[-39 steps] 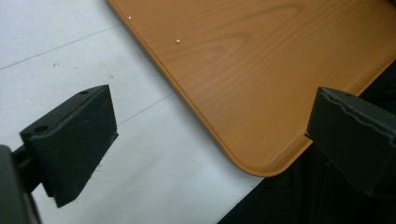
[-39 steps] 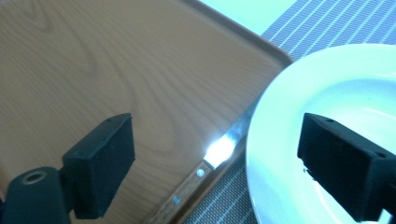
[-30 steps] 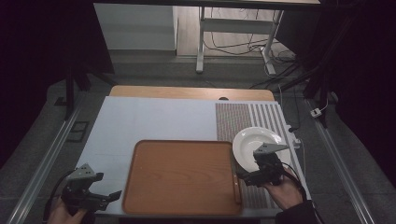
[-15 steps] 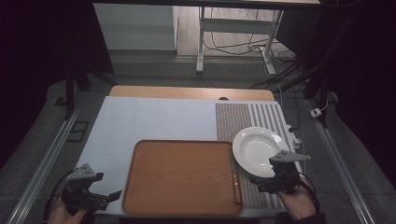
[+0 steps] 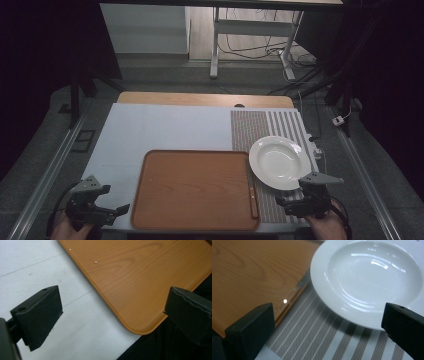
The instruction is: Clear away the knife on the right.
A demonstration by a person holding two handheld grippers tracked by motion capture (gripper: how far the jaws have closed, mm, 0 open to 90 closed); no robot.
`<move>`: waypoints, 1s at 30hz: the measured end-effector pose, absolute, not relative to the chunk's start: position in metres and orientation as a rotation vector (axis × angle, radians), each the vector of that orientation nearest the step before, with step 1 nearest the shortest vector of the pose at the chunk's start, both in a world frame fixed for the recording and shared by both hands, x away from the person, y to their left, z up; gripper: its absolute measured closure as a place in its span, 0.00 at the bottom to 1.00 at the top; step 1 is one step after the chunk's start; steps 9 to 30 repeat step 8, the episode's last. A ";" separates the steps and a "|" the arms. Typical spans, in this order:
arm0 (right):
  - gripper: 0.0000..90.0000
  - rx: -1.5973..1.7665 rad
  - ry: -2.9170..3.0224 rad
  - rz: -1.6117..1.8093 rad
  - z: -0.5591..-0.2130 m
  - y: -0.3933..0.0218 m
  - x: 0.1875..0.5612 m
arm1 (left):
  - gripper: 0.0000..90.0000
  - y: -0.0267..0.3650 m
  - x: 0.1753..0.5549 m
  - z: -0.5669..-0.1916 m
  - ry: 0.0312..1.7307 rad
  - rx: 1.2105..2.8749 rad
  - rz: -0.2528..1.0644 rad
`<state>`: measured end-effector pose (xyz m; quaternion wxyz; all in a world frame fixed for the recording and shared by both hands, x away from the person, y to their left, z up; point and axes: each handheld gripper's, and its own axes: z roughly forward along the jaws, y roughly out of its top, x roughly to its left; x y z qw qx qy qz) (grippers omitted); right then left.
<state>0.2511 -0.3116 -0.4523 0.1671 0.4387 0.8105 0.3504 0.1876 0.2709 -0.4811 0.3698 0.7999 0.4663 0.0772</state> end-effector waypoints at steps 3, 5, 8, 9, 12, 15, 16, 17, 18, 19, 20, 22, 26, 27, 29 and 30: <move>0.00 1.266 2.326 0.958 -0.456 -0.314 0.247 | 0.02 0.271 0.188 -0.481 1.197 2.052 0.199; 0.00 1.272 2.314 0.950 -0.455 -0.315 0.244 | 0.02 0.270 0.188 -0.481 1.199 2.055 0.205; 0.00 1.280 2.317 0.937 -0.455 -0.316 0.242 | 0.02 0.270 0.189 -0.481 1.197 2.057 0.201; 0.00 1.280 2.317 0.937 -0.455 -0.316 0.242 | 0.02 0.270 0.189 -0.481 1.197 2.057 0.201; 0.00 1.280 2.317 0.937 -0.455 -0.316 0.242 | 0.02 0.270 0.189 -0.481 1.197 2.057 0.201; 0.00 1.280 2.317 0.937 -0.455 -0.316 0.242 | 0.02 0.270 0.189 -0.481 1.197 2.057 0.201; 0.00 1.280 2.317 0.937 -0.455 -0.316 0.242 | 0.02 0.270 0.189 -0.481 1.197 2.057 0.201; 0.00 1.280 2.317 0.937 -0.455 -0.316 0.242 | 0.02 0.270 0.189 -0.481 1.197 2.057 0.201; 0.00 1.280 2.317 0.937 -0.455 -0.316 0.242 | 0.02 0.270 0.189 -0.481 1.197 2.057 0.201; 0.00 1.280 2.317 0.937 -0.455 -0.316 0.242 | 0.02 0.270 0.189 -0.481 1.197 2.057 0.201; 0.00 1.280 2.317 0.937 -0.455 -0.316 0.242 | 0.02 0.270 0.189 -0.481 1.197 2.057 0.201; 0.00 1.280 2.317 0.937 -0.455 -0.316 0.242 | 0.02 0.270 0.189 -0.481 1.197 2.057 0.201; 0.00 1.280 2.317 0.937 -0.455 -0.316 0.242 | 0.02 0.270 0.189 -0.481 1.197 2.057 0.201; 0.00 1.280 2.317 0.937 -0.455 -0.316 0.242 | 0.02 0.270 0.189 -0.481 1.197 2.057 0.201; 0.00 1.280 2.317 0.937 -0.455 -0.316 0.242 | 0.02 0.270 0.189 -0.481 1.197 2.057 0.201; 0.00 1.280 2.317 0.937 -0.455 -0.316 0.242 | 0.02 0.270 0.189 -0.481 1.197 2.057 0.201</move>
